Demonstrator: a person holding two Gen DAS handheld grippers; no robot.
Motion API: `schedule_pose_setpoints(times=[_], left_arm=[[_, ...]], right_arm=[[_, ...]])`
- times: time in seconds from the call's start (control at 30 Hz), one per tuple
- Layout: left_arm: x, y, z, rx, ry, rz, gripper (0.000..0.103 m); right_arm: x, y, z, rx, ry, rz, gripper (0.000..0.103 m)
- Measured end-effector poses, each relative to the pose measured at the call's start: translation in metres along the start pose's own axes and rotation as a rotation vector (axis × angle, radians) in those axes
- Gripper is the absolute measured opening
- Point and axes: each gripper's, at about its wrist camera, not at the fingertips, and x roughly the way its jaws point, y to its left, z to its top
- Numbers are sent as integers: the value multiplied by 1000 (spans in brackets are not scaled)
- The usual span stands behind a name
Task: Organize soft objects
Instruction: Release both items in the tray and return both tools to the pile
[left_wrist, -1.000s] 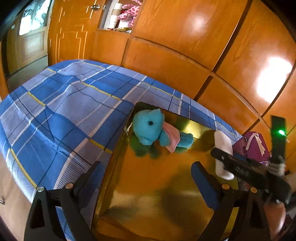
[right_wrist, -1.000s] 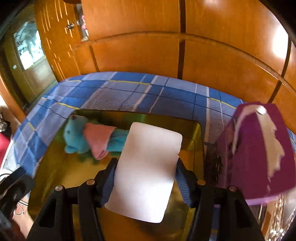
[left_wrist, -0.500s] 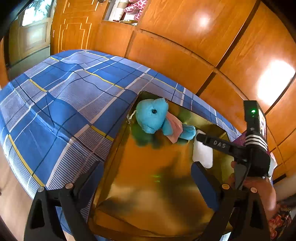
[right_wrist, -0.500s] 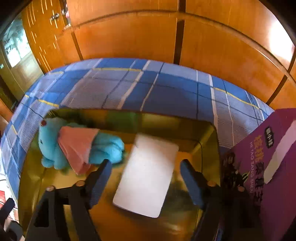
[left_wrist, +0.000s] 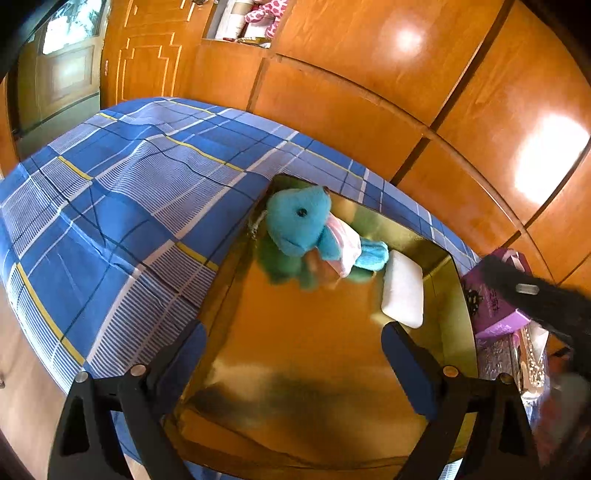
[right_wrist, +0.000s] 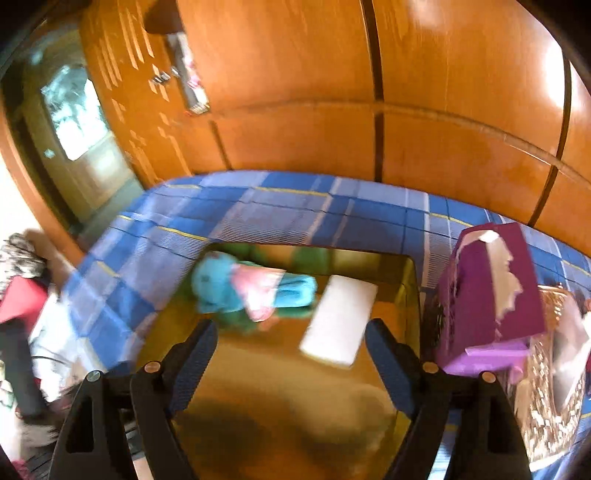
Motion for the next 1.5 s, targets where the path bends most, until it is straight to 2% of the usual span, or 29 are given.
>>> schedule_pose_setpoints(times=[0.13, 0.27, 0.37, 0.5, 0.63, 0.73, 0.9, 1.07, 1.2, 1.33, 1.5], left_arm=[[2, -13, -6, 28, 15, -25, 98], [0, -34, -11, 75, 20, -60, 101], [-2, -51, -15, 108, 22, -84, 102], [-5, -73, -21, 144, 32, -121, 102], [-6, -102, -30, 207, 47, -155, 103], [-8, -124, -36, 261, 58, -184, 103], [-13, -161, -48, 356, 82, -244, 103], [-21, -194, -63, 436, 96, -300, 103], [-24, -215, -79, 476, 118, -335, 103], [-28, -237, -89, 537, 117, -340, 103], [-32, -260, -91, 565, 105, -351, 103]], right_arm=[[-55, 0, -10, -33, -101, 35, 84], [-108, -16, -21, -53, -240, 2, 84], [-141, -45, -31, -7, -325, -42, 84], [-170, -105, -50, 139, -393, -129, 84], [-174, -167, -75, 285, -371, -250, 84], [-167, -218, -102, 396, -314, -333, 84], [-152, -302, -149, 503, -219, -478, 84], [-160, -392, -179, 641, -202, -547, 82], [-156, -452, -181, 718, -202, -511, 82], [-141, -461, -178, 723, -171, -453, 79], [-128, -416, -169, 585, -161, -179, 79]])
